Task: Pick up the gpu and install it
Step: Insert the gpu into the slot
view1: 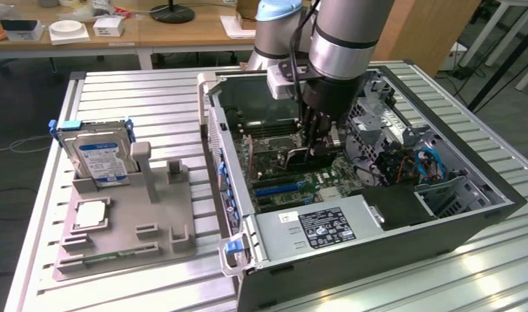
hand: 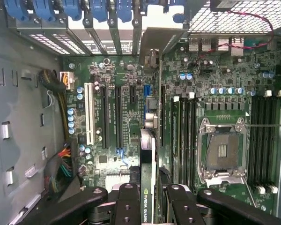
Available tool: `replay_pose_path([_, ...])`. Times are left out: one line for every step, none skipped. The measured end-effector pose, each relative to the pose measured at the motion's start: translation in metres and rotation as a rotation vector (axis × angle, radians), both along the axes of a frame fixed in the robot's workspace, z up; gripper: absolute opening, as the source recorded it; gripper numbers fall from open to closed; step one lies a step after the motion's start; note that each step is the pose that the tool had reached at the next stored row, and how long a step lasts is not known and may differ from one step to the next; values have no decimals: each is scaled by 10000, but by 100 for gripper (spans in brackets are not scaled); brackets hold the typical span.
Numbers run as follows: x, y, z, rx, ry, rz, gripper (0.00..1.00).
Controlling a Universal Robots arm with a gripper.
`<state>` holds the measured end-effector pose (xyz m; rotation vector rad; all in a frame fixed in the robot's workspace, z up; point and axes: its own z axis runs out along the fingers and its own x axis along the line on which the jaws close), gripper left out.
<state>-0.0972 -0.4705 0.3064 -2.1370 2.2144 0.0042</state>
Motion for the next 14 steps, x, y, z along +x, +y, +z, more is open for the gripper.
replay_pose_path([-8, 0, -12, 0, 0, 19, 26])
replay_pose_path([-16, 0, -23, -1, 1, 42, 26])
replay_pose_path([-25, 0, -34, -1, 1, 68, 26])
replay_pose_path([-34, 0, -43, 0, 0, 96, 26])
replay_pose_path([-43, 0, -53, 0, 0, 124, 26])
replay_pose_path([-50, 0, -61, 0, 0, 151, 26])
replay_pose_path([-58, 0, -70, 0, 0, 176, 26])
replay_pose_path([-66, 0, -78, 0, 0, 199, 26])
replay_pose_path([-70, 0, -85, 0, 0, 215, 26])
replay_pose_path([-75, 0, -91, -1, 0, 229, 26])
replay_pose_path([-80, 0, -97, -1, 1, 241, 26])
replay_pose_path([-86, 0, -105, -1, 1, 253, 26])
replay_pose_path([-92, 0, -112, -1, 0, 263, 26])
replay_pose_path([-98, 0, -120, 0, 0, 271, 26])
